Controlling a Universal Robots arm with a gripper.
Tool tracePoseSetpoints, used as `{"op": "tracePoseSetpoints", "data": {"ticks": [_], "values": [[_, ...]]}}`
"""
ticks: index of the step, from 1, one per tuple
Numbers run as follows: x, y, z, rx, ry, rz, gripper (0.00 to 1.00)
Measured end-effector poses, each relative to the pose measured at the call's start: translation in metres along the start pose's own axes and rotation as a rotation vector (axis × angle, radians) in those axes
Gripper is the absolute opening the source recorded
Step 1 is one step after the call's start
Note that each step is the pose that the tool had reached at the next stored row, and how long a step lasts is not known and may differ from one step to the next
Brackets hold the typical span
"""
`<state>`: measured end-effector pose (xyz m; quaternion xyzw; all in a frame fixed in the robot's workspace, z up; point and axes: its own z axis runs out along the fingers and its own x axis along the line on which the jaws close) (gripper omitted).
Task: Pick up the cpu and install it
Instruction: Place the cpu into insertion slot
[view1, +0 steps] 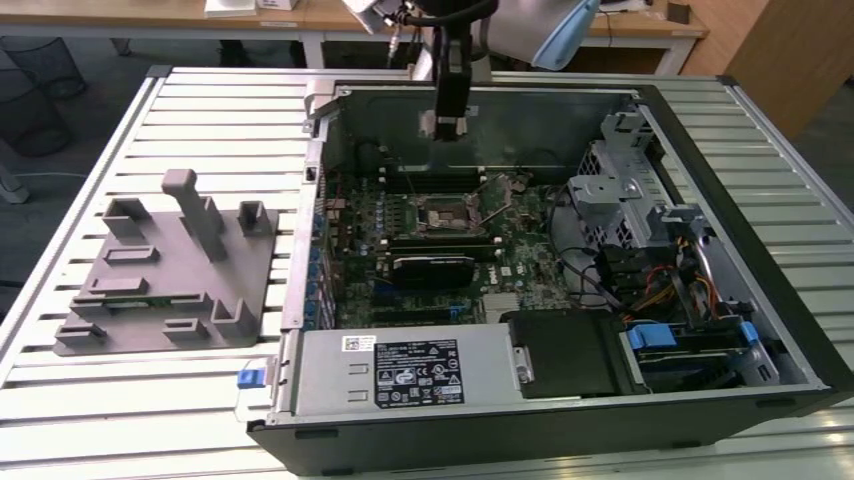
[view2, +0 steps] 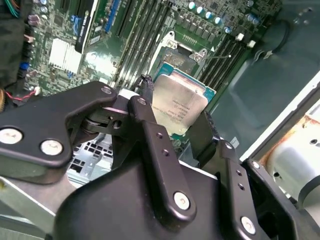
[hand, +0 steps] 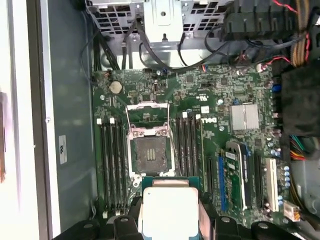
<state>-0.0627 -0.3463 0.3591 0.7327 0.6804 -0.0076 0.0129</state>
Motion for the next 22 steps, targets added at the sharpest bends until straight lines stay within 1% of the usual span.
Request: {"op": "tracePoseSetpoints", "data": {"ticks": [2, 7, 12, 13, 15, 17, 18, 19, 20, 22], "values": [[0.0002, 0.0001, 0.0036, -0.0009, 0.0, -0.011, 0.53], [0.0005, 0.0008, 0.0097, -0.0048, -0.0004, -0.061, 0.53], [0.0006, 0.0008, 0.0131, -0.0073, -0.0005, -0.067, 0.53], [0.0007, 0.0009, 0.0142, -0.0084, -0.0003, -0.076, 0.53], [0.0008, 0.0009, 0.0163, -0.0109, 0.0001, -0.109, 0.53], [0.0009, 0.001, 0.0179, -0.015, 0.0004, -0.126, 0.53], [0.001, 0.0013, 0.0188, -0.0155, 0.0022, -0.127, 0.53], [0.0012, 0.0018, 0.0195, -0.0154, 0.0066, -0.127, 0.53], [0.0014, 0.0022, 0.02, -0.0152, 0.0131, -0.127, 0.53], [0.0016, 0.0035, 0.0211, -0.0153, 0.0306, -0.127, 0.53]]}}
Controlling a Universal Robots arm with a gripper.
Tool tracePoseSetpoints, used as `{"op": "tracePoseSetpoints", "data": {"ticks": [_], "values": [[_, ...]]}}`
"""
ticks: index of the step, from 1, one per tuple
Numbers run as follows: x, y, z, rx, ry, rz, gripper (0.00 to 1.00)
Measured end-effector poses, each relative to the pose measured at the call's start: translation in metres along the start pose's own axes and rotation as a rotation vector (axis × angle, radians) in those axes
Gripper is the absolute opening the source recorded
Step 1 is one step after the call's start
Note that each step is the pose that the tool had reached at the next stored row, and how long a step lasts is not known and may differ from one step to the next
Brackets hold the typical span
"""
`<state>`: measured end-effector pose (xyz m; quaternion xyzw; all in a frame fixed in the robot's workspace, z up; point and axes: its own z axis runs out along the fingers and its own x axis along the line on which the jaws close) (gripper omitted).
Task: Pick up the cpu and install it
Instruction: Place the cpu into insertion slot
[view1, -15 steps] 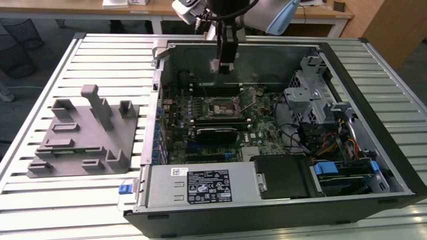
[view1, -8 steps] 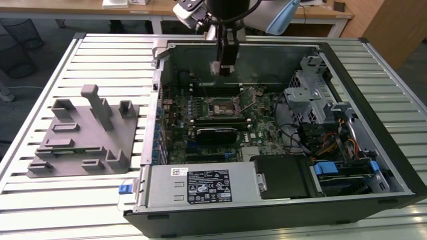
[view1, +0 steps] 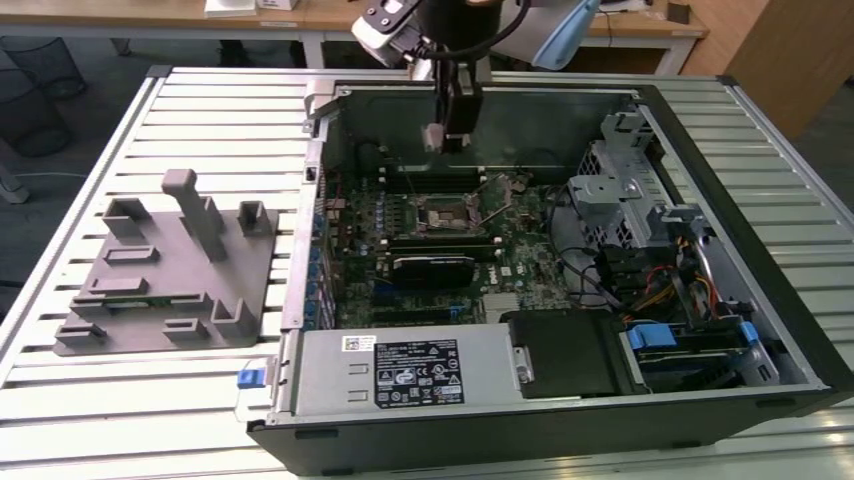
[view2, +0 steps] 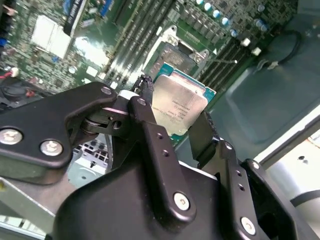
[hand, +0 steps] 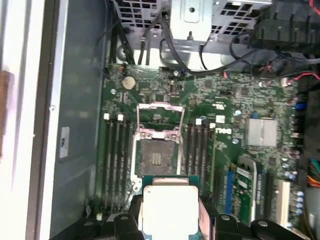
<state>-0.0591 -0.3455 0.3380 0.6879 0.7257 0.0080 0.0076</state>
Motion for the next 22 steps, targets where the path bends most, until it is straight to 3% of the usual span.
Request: {"op": "tracePoseSetpoints", "data": {"ticks": [1, 2, 22], "values": [[0.0, 0.0009, 0.0009, -0.0004, 0.0062, 0.0, 0.53], [0.0, 0.0016, 0.0025, -0.0005, 0.0073, 0.0, 0.53], [0.0043, 0.0059, 0.0364, -0.0004, 0.0065, 0.029, 0.53]]}}
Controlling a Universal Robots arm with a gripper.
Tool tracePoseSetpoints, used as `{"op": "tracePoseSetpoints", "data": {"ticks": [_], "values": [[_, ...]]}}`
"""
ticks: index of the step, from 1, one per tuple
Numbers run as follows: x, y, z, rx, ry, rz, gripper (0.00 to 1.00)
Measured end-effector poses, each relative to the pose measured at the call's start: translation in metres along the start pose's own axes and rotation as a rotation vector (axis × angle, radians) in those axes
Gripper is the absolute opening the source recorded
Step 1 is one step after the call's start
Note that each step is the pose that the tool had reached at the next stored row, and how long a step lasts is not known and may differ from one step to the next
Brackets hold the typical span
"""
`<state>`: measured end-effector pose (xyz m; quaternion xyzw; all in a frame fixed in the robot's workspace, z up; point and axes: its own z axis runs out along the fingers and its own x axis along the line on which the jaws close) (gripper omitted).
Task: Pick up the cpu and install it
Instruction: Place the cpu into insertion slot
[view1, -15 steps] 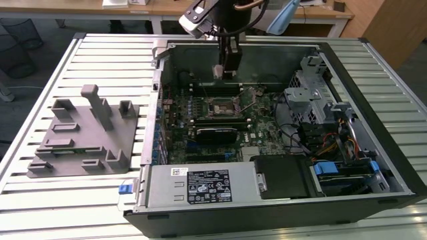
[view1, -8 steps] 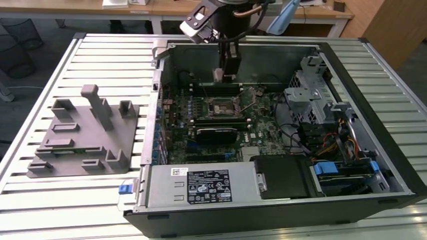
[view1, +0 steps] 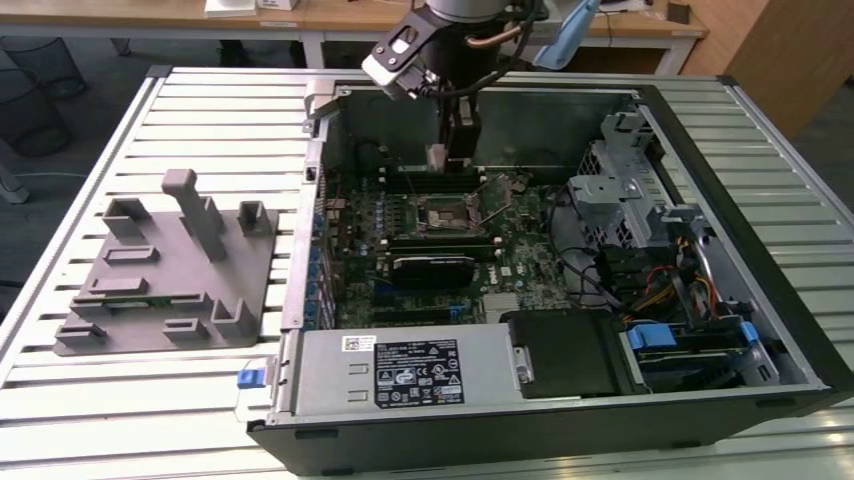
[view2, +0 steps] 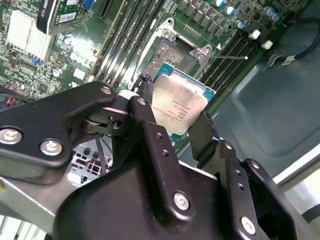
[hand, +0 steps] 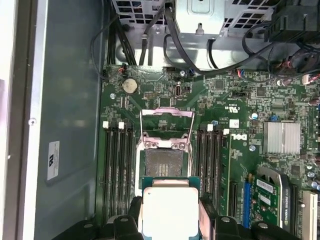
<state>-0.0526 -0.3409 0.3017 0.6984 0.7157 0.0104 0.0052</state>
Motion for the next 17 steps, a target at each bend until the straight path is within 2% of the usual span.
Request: {"op": "tracePoseSetpoints", "data": {"ticks": [6, 14, 17], "values": [[-0.0001, 0.0001, 0.0109, -0.0001, 0.0001, 0.001, 0.53], [0.0, 0.0052, 0.0151, -0.0001, 0.0001, 0.001, 0.53], [0.0001, 0.0052, 0.0197, 0.0, 0.0, 0.0, 0.53]]}}
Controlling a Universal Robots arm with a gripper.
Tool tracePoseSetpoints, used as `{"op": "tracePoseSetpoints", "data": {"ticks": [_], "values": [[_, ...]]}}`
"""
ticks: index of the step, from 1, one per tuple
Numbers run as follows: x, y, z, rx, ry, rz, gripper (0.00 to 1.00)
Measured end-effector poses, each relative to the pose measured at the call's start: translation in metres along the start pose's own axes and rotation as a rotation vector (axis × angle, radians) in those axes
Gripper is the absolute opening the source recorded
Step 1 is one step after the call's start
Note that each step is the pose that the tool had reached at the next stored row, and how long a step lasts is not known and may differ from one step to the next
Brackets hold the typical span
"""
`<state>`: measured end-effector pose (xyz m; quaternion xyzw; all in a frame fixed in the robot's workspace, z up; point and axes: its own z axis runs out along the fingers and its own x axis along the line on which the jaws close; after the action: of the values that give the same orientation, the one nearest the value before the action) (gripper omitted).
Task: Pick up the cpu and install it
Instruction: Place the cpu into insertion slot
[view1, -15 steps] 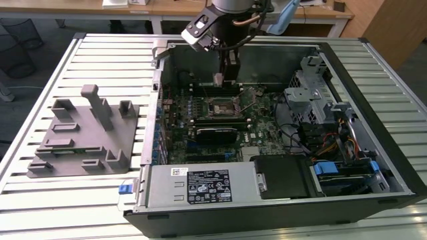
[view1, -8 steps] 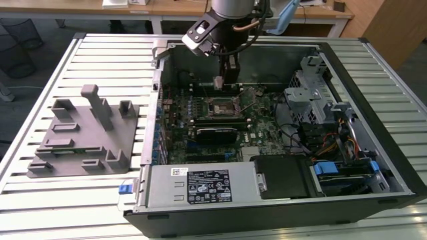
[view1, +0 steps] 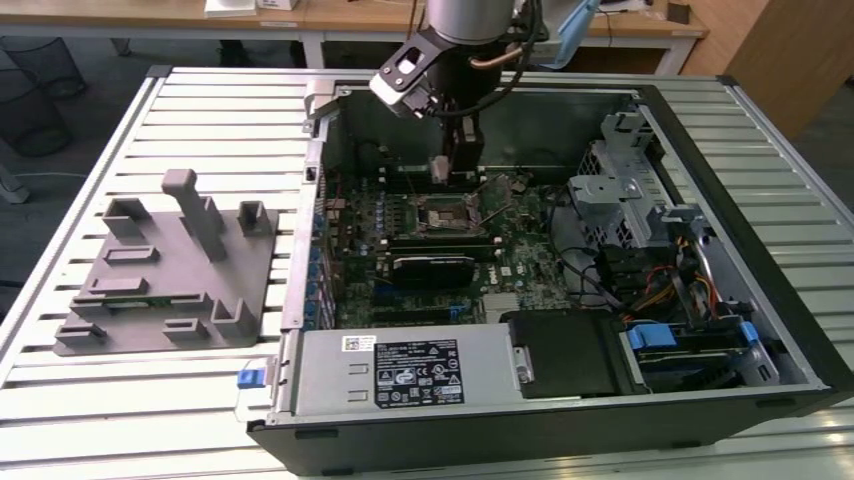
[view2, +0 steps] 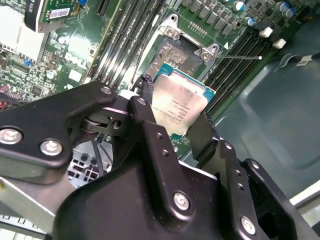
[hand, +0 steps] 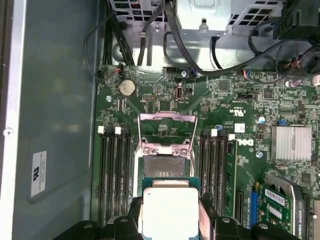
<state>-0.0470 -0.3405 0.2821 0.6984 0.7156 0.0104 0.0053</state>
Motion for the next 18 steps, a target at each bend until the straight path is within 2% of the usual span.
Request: {"op": "tracePoseSetpoints", "data": {"ticks": [16, 18], "values": [[0.0004, -0.0005, 0.0287, -0.0002, -0.0006, -0.002, 0.53], [0.0004, -0.0006, 0.0304, -0.0033, -0.0011, -0.002, 0.53]]}}
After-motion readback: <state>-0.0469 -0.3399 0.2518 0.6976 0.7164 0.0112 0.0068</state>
